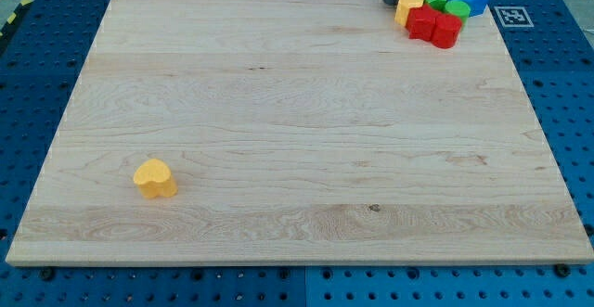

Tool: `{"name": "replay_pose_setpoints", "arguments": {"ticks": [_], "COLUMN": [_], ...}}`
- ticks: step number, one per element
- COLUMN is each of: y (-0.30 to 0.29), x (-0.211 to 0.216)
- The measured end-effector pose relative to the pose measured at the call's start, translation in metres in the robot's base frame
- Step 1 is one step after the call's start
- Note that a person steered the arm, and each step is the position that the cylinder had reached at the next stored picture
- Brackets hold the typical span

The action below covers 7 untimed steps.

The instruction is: Point at the yellow heart

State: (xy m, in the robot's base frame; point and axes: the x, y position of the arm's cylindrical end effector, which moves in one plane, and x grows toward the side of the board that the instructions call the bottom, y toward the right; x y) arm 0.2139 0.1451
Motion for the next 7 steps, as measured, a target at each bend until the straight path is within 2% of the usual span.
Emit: {"name": "replay_pose_setpoints", "arguments": {"ticks": [1, 4, 6, 7], "y": [-0.035, -0.204, -0.345, -0.375], "x": [0.004, 0.158, 0.239, 0.293]}}
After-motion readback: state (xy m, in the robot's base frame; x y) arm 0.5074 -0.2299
